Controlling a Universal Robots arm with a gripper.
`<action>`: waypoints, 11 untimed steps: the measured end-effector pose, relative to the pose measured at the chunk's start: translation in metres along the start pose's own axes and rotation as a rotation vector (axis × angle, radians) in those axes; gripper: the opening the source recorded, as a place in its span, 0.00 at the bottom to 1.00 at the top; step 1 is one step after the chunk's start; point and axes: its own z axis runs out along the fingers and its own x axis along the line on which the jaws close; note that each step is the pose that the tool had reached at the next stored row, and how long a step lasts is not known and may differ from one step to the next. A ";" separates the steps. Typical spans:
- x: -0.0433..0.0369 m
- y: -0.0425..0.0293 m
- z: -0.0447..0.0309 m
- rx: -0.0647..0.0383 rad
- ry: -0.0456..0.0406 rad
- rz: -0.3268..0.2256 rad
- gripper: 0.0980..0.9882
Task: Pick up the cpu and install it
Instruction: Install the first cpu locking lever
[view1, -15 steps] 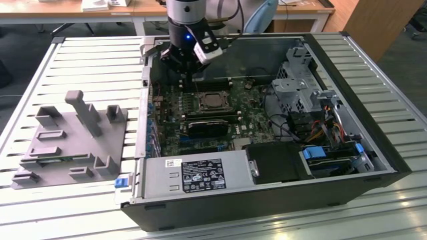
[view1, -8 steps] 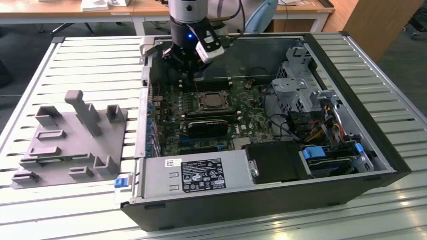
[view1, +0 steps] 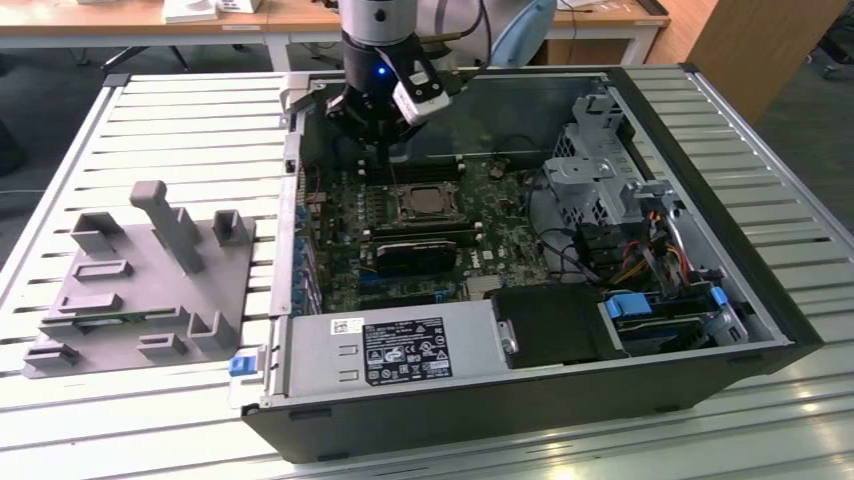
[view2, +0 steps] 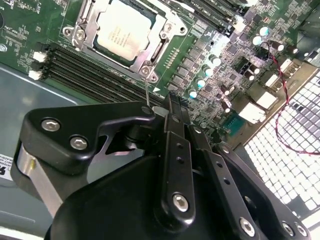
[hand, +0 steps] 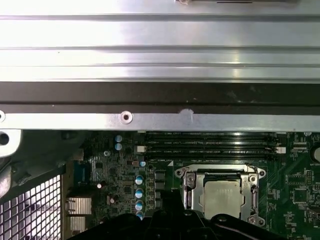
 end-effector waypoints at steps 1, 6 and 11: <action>0.0003 0.0001 0.0000 0.000 -0.0001 0.000 0.01; 0.0054 0.0030 0.0003 0.000 -0.0017 0.000 0.01; 0.0041 0.0120 0.0007 0.000 -0.0017 0.000 0.01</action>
